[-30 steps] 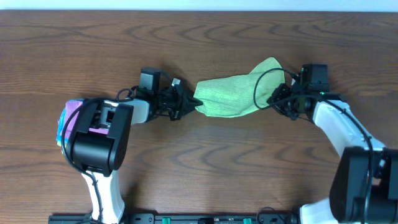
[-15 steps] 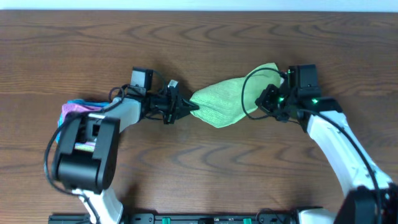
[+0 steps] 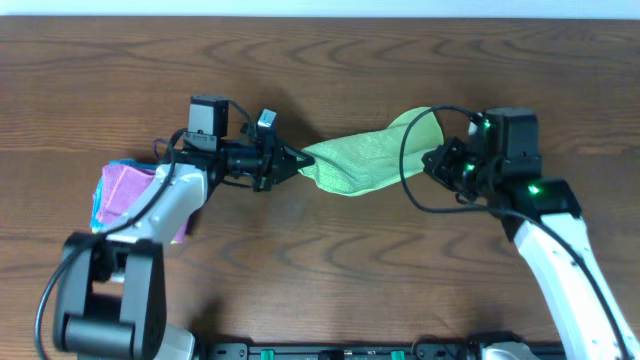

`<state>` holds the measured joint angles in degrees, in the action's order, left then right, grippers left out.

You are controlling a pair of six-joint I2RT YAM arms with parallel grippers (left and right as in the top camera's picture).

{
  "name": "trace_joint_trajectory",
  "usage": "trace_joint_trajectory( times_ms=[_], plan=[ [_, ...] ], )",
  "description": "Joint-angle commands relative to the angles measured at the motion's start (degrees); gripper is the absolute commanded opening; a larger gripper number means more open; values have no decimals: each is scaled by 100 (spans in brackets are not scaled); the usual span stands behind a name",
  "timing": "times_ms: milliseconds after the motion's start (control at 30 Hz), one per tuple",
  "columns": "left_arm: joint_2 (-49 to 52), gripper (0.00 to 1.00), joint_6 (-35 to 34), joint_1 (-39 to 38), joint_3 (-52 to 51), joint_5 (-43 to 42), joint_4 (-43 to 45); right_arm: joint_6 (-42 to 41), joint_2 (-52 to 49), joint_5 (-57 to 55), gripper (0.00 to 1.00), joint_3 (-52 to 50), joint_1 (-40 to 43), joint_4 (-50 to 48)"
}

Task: Fold the cloth
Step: 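Pull the green cloth taut between both grippers, stretching it left-right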

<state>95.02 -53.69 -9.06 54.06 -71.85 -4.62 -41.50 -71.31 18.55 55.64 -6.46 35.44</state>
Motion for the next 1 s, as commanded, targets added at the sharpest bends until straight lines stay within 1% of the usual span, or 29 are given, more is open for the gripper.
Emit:
trace_joint_trajectory(
  times_ms=[0, 100, 167, 300, 433, 500, 600, 700, 967],
  plan=[
    [-420, 6, 146, 44, -26, -105, -188, -50, 385, -37, 1, -35, -37, 179],
    [-743, 6, 212, 44, -26, -92, -492, -48, 763, -37, 1, -35, -37, 531],
    [-957, 6, 404, 44, -26, -50, -887, -46, 1058, -61, 1, -35, -37, 804],
    [-1375, 6, 1196, 42, -26, 415, -2253, -15, 1637, -208, 1, -35, -37, 1305],
    [-1814, 6, 2100, 42, -26, 1311, -3912, -2, 2122, -229, 1, -35, -37, 1982],
    [-2006, 6, 2365, 42, -26, 1635, -4461, 4, 2323, -227, 1, -35, -37, 2214],
    [-2243, 6, 2531, 37, -24, 1880, -4846, 20, 2538, -223, 1, -35, -37, 2422],
    [-2455, 6, 2544, 35, -24, 2083, -5084, 44, 2649, -225, 1, -35, -37, 2693],
    [-2542, 6, 2542, 35, -24, 2133, -5226, 127, 2653, -26, 1, -35, -37, 2835]
  ],
)
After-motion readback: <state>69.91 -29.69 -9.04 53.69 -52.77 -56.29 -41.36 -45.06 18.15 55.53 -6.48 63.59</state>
